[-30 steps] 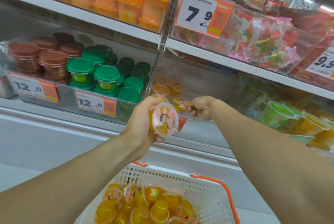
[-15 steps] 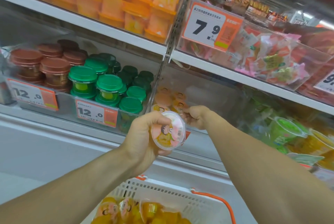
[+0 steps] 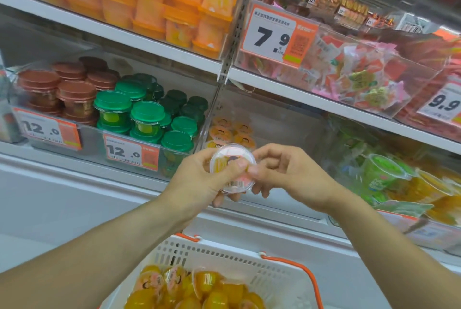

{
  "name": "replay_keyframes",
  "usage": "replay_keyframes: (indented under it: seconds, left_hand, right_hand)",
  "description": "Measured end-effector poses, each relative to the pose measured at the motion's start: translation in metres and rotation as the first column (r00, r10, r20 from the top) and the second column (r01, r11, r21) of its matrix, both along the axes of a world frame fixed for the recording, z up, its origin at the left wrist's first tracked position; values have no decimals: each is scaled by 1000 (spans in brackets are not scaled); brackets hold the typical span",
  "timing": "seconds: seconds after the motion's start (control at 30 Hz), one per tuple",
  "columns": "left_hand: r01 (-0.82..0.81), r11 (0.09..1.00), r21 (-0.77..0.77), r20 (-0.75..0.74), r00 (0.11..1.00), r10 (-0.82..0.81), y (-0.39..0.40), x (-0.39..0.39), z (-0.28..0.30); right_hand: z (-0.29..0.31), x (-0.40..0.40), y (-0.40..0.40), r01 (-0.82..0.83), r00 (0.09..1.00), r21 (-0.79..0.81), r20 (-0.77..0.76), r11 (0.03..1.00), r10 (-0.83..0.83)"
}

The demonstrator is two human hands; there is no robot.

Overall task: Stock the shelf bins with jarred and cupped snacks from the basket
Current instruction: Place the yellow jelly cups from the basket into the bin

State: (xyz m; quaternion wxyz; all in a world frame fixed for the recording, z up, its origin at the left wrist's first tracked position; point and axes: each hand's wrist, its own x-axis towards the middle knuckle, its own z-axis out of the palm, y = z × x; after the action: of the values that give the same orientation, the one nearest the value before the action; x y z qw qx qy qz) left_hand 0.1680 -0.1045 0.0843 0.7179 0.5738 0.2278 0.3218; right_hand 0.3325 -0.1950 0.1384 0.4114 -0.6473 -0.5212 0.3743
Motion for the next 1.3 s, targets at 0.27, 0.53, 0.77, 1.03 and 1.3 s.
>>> replay_keyframes:
  seconds: [0.27, 0.53, 0.77, 1.03, 1.3]
  left_hand:
    - [15, 988, -153, -81, 996, -28, 1, 0, 6]
    - [80, 996, -31, -262, 961, -85, -5, 1, -13]
    - [161, 986, 37, -335, 932, -139, -7, 3, -26]
    - [216, 972, 90, -396, 903, -164, -3, 5, -41]
    - [491, 847, 205, -720, 662, -209, -8, 17, -80]
  right_hand:
    - [-13, 38, 16, 354, 903, -75, -231, 932, -362]
    - [-50, 79, 75, 473, 874, -494, 159, 729, -460]
    - [-62, 77, 96, 500, 862, -536, 239, 680, -446]
    - [-38, 72, 80, 612, 762, -269, 455, 744, -462]
    - [-75, -1, -13, 605, 645, 638, -42, 476, -763]
